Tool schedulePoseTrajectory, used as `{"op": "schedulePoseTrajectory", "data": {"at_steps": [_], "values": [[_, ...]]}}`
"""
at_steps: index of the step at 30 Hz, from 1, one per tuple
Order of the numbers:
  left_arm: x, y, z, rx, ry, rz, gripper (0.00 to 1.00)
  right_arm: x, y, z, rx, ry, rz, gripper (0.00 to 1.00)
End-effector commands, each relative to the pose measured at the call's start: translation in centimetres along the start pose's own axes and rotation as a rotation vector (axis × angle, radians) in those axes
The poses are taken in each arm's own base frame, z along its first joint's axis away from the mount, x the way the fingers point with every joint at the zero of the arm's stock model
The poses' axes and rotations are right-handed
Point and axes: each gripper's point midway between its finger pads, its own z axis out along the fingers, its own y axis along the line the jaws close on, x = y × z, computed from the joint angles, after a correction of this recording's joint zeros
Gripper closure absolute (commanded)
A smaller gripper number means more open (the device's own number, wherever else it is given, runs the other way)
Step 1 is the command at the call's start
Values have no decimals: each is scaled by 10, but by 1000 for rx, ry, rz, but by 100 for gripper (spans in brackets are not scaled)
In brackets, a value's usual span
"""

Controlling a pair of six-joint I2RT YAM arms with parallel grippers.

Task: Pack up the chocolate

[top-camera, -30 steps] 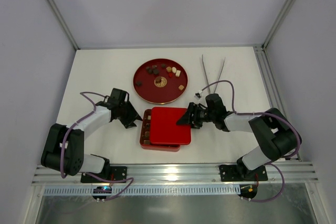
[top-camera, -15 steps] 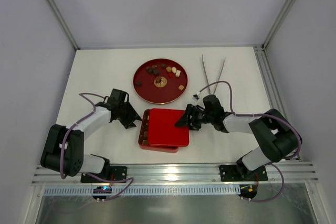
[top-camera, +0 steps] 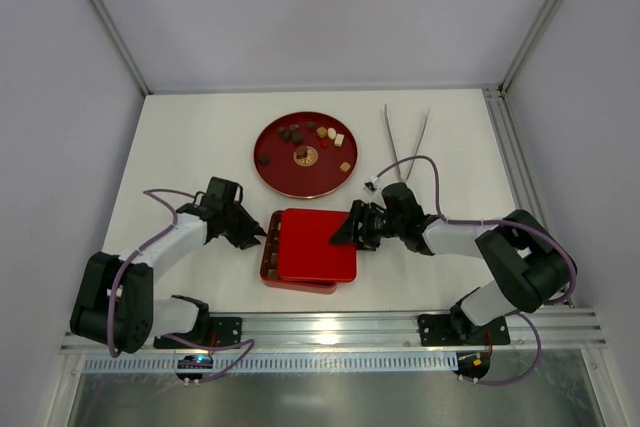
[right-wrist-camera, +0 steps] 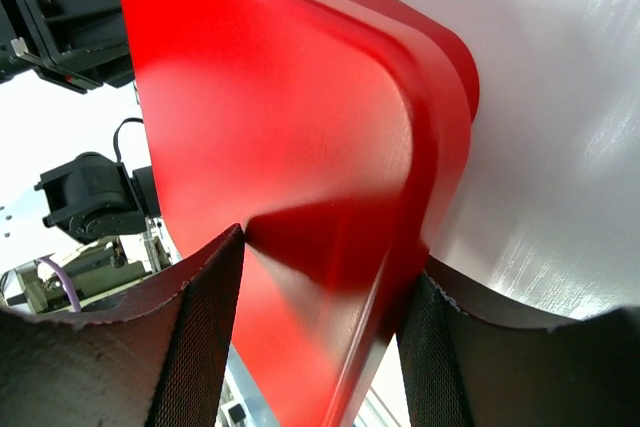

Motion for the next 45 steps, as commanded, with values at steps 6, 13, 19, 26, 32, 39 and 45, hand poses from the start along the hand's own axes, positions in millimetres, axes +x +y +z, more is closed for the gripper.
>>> {"op": "schedulePoseTrajectory", "data": {"at_steps": [6, 13, 19, 26, 32, 39, 45], "values": [[6, -7, -1, 42, -1, -30, 78, -13, 9, 3, 4, -60, 2, 41], [11, -13, -1, 55, 3, -39, 81, -10, 10, 7, 31, -58, -19, 41], [13, -18, -1, 62, 7, -44, 85, -7, 12, 7, 57, -66, -33, 41], [14, -20, -1, 65, 6, -51, 85, -6, 8, 6, 91, -77, -37, 37], [14, -20, -2, 69, 1, -61, 86, -7, 8, 3, 133, -89, -59, 37], [15, -25, -3, 83, 5, -65, 86, -10, 11, 1, 157, -98, -83, 33], [17, -29, -2, 88, 7, -69, 87, -14, 14, 1, 171, -97, -103, 32]]}}
